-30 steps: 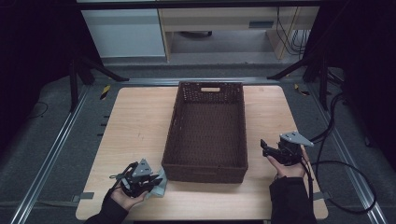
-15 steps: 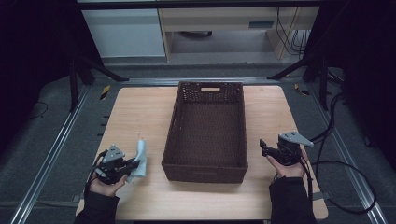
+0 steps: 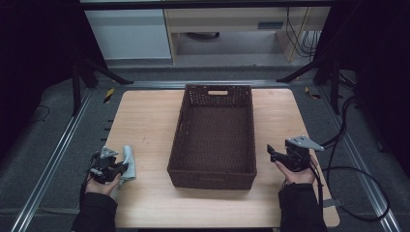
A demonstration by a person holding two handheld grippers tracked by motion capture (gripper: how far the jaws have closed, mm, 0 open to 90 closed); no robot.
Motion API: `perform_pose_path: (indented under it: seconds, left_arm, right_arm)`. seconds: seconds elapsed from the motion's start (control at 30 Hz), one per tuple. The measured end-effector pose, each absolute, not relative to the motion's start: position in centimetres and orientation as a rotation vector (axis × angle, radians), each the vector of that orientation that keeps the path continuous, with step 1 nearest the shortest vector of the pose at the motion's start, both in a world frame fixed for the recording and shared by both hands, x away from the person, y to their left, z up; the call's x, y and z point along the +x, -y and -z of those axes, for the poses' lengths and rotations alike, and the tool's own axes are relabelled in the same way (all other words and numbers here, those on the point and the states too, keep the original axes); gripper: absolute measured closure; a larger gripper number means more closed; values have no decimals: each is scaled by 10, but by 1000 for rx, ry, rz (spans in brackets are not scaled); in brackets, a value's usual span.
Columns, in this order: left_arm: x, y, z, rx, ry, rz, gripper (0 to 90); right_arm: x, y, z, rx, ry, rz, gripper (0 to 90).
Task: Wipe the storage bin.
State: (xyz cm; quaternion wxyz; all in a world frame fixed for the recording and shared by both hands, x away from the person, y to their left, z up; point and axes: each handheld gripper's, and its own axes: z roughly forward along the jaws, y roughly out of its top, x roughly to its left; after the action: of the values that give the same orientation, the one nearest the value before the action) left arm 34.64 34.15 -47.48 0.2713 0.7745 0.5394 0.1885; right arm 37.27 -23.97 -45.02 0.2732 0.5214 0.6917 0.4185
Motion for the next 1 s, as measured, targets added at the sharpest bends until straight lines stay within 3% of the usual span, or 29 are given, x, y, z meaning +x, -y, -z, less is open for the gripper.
perform_pose_path:
  seconds: [0.47, 1.0]
  left_arm:
    - [334, -340, 450, 1937, -1378, -521, 609]
    - [327, -295, 414, 1867, -1211, -532, 490]
  right_arm:
    - [372, 234, 445, 1408, -1923, -1201, 319]
    - [361, 212, 411, 1300, -1973, -1282, 378]
